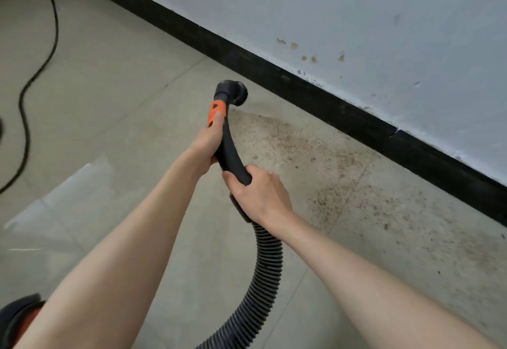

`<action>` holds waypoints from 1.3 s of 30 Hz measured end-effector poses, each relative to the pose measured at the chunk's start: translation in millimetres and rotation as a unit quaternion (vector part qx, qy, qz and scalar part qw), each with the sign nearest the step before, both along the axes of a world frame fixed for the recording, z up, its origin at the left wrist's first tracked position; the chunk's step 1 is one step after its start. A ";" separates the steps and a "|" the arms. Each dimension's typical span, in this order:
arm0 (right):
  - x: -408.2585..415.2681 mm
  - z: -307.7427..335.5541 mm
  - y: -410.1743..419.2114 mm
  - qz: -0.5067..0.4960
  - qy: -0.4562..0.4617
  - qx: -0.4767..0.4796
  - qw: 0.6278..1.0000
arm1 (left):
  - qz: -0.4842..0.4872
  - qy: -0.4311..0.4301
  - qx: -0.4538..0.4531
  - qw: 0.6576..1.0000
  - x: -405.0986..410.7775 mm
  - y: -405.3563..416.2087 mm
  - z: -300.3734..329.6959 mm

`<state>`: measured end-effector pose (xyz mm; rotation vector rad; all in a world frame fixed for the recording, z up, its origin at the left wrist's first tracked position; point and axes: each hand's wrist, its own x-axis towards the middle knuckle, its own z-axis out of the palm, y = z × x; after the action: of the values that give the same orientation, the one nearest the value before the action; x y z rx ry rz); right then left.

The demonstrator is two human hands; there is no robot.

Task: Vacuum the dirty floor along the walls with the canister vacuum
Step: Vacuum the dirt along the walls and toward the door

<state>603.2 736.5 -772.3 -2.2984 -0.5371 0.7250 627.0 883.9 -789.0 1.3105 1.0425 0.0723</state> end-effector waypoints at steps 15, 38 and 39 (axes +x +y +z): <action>-15.3 -12.7 42.9 0.053 0.052 -0.012 0.997 | 0.070 0.058 0.014 0.996 -31.0 37.2 -14.8; -34.4 -22.8 -32.4 -0.113 0.083 0.027 0.990 | -0.112 0.099 0.090 0.985 -5.6 -42.2 -20.3; -34.8 -22.0 -35.3 -0.117 0.080 0.026 0.990 | -0.121 0.099 0.090 0.984 -4.1 -45.8 -20.1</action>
<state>568.4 701.2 -794.4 -2.1838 -0.2067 0.7610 622.9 838.1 -809.0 1.6262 1.0542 -0.1524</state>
